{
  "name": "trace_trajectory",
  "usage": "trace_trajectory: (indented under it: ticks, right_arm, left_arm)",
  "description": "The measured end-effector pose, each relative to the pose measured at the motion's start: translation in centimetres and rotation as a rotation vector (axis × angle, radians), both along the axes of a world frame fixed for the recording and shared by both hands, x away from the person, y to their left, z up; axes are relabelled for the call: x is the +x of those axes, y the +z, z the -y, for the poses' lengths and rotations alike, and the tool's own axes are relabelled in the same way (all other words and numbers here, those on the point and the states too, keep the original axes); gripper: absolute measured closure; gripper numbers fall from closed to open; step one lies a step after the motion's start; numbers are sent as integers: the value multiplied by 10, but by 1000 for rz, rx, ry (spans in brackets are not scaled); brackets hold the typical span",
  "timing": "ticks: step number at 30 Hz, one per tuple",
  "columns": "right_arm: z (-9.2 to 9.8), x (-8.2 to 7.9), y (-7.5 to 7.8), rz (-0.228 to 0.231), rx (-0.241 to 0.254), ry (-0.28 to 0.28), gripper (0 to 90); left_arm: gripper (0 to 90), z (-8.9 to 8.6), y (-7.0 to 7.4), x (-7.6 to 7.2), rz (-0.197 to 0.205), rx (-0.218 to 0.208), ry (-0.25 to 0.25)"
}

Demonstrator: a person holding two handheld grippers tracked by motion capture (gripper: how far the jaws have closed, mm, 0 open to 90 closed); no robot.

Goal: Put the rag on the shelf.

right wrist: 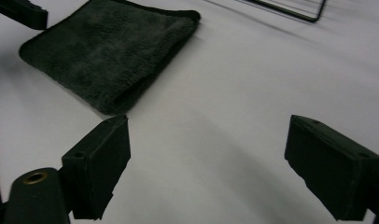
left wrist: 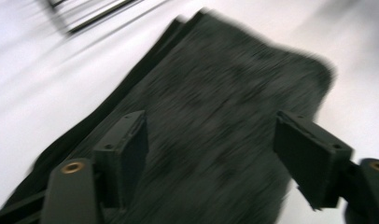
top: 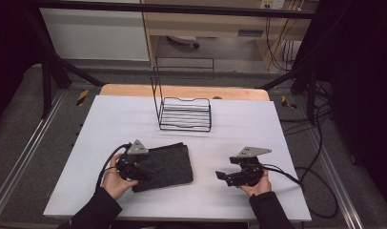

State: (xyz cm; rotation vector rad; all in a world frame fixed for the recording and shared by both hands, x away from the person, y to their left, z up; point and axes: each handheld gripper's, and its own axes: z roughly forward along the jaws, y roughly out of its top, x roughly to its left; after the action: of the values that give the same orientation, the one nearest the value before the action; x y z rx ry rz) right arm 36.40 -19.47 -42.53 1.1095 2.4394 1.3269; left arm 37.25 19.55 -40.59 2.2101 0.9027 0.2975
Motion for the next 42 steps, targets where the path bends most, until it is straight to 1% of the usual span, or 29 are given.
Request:
trace_trajectory:
  ticks: [3, 4, 5, 6, 7, 8, 9, 10, 11, 12, 14, 15, 16, 17, 18, 20, 21, 23, 24, 26, 28, 29, 32, 34, 36, 39, 40, 41, 42]
  right_arm:
    - [-17, -1, 0, -10, -11, 18, 205]
    - [-28, -2, -1, -20, -15, 29, 240]
    - [-28, -2, -1, -20, -15, 29, 240]
    - [-39, -2, -3, -33, -13, 37, 288]
    - [-44, -3, -4, -41, -12, 43, 312]
    - [-44, -3, -4, -41, -12, 43, 312]
    - [-50, -3, -5, -52, -6, 43, 355]
    - [-55, -3, -6, -61, -6, 44, 379]
    - [-66, -4, -9, -80, -10, 38, 438]
    - [-66, -4, -9, -80, -10, 38, 438]
    - [-76, -5, -14, -92, -25, 34, 464]
    - [-79, -5, -16, -95, -27, 33, 487]
    - [-85, -5, -20, -110, -33, 21, 531]
    - [-85, -5, -20, -110, -33, 21, 531]
    - [-89, -6, -23, -119, -39, 13, 574]
    - [-91, -6, -24, -123, -37, 10, 598]
    - [-92, -7, -25, -128, -26, 9, 639]
    - [-93, -6, -26, -133, -15, 6, 658]
    - [-95, -6, -28, -144, 0, 4, 717]
    - [-96, -7, -29, -151, -2, 4, 731]
    - [-96, -6, -29, -154, 4, 2, 772]
    - [-95, -6, -28, -153, 8, 4, 812]
    - [-93, -5, -22, -151, 18, 12, 837]
    - [-91, -5, -20, -150, 24, 18, 841]
    - [-87, -3, -11, -151, 36, 35, 849]
    - [-81, -2, -4, -148, -1, 44, 851]
    - [-81, -2, -4, -148, -1, 44, 851]
    - [-76, -1, 1, -151, -32, 53, 850]
    - [-74, 0, 3, -156, -42, 53, 850]
  left_arm:
    - [221, -18, -7, 2, -2, 2, 40]
    - [208, -23, -9, 2, -2, 2, 48]
    - [208, -27, -10, 3, 1, 4, 54]
    - [205, -31, -11, 4, 6, 6, 61]
    - [208, -34, -12, 6, 14, 7, 68]
    - [208, -37, -12, 8, 26, 9, 77]
    - [223, -40, -13, 10, 34, 7, 92]
    - [255, -43, -14, 14, 37, 8, 106]
    - [315, -45, -15, 18, 36, 13, 125]
    - [315, -48, -16, 23, 30, 17, 142]
    - [393, -53, -19, 30, 14, 20, 174]
    - [420, -55, -21, 33, 11, 34, 190]
    - [492, -57, -23, 35, 0, 42, 197]
    - [492, -59, -25, 37, -12, 38, 198]
    - [518, -61, -27, 39, -27, 20, 197]
    - [539, -62, -28, 41, -45, -1, 191]
    - [569, -62, -29, 41, -49, -5, 185]
    - [586, -61, -31, 42, -61, -9, 172]
    - [606, -61, -32, 43, -69, -14, 170]
    - [612, -61, -33, 45, -84, -26, 171]
    - [639, -62, -33, 45, -102, -43, 175]
    - [682, -63, -33, 45, -106, -45, 177]
    - [789, -62, -30, 43, -121, -59, 195]
    - [798, -62, -29, 42, -122, -56, 198]
    - [815, -62, -28, 40, -125, -53, 190]
    - [824, -60, -26, 36, -148, -70, 165]
    - [824, -58, -25, 34, -152, -70, 156]
    - [826, -56, -24, 31, -155, -74, 150]
    - [826, -54, -24, 28, -153, -73, 141]
